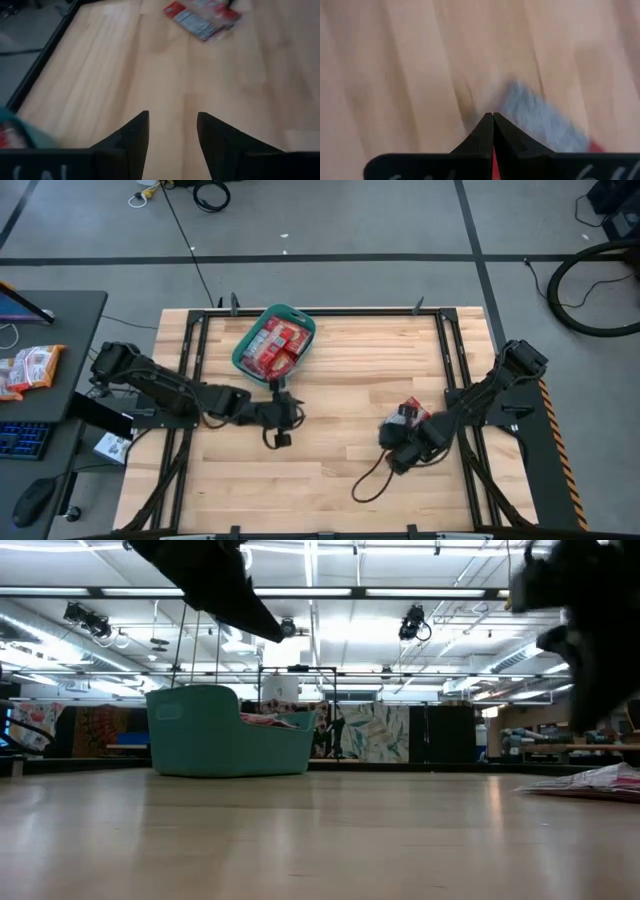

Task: Sort popcorn bags into baskets
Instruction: Put the popcorn bag into the green bin

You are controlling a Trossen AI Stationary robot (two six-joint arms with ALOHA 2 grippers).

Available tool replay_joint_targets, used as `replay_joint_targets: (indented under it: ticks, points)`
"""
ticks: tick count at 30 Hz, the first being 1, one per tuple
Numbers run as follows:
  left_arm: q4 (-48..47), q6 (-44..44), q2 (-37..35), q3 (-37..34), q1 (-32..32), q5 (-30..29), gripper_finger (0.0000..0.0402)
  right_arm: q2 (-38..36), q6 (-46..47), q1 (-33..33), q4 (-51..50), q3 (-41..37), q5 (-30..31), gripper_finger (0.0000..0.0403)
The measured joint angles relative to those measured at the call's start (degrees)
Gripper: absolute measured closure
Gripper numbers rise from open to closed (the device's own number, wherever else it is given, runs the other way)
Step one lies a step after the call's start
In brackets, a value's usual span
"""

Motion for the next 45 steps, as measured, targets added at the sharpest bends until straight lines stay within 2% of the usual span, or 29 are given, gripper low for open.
replay_joint_targets:
  ticks: [4, 8, 11, 15, 19, 22, 25, 29, 34, 39, 45]
  points:
    - [1.6, -0.64, -0.02, -0.92, -2.3, 0.0, 0.023, 0.0, -6.39, -1.53, -11.3, -0.25, -10.37, 0.0378]
    - [1.84, -0.85, -0.04, -0.92, -3.5, -0.11, 0.023, 0.0, -13.78, -2.2, -17.52, -0.47, -14.63, 0.0334]
    - [1.91, -0.91, -0.04, -0.92, -3.74, -0.08, 0.023, 0.0, -20.44, -2.5, -17.42, -0.49, -13.88, 0.0287]
    - [1.87, -0.8, -0.04, -0.92, -3.68, -0.15, 0.023, 0.0, -26.84, -2.58, -17.31, -0.59, -9.98, 0.0231]
    - [1.8, -0.69, -0.04, -0.9, -3.8, -0.13, 0.023, 0.0, -30.98, -3.54, -15.34, -3.09, -6.88, 0.0214]
    - [1.16, -0.53, -1.2, -0.92, -4.96, -0.14, 0.023, 0.0, -32.22, -4.89, -12.35, -5.51, -8.29, 0.0222]
    - [1.53, -0.08, -2.92, -0.65, -5.86, -0.56, 0.023, 0.0, -32.63, -5.7, -11.47, -7.04, -6.84, 0.0246]
    - [1.77, -0.01, -4.89, -0.66, -6.17, -1.66, 0.023, 0.0, -35.44, -7.22, -10.36, -7.18, -6.5, 0.0303]
    - [1.5, 0.1, -5.11, -0.68, -6.15, -1.86, 0.023, 0.0, -38.56, -9.51, -6.36, -7.2, -9.31, 0.0391]
    - [0.02, -0.08, -4.79, -0.71, -6.17, -1.47, 0.023, 0.0, -39.38, -10.26, -3.85, -7.08, -9.43, 0.0393]
    - [-0.61, 1.08, -4.73, -0.71, -6.15, 0.51, 0.023, 0.0, -39.14, -11.41, -10.52, -1.42, -7.73, 0.0398]
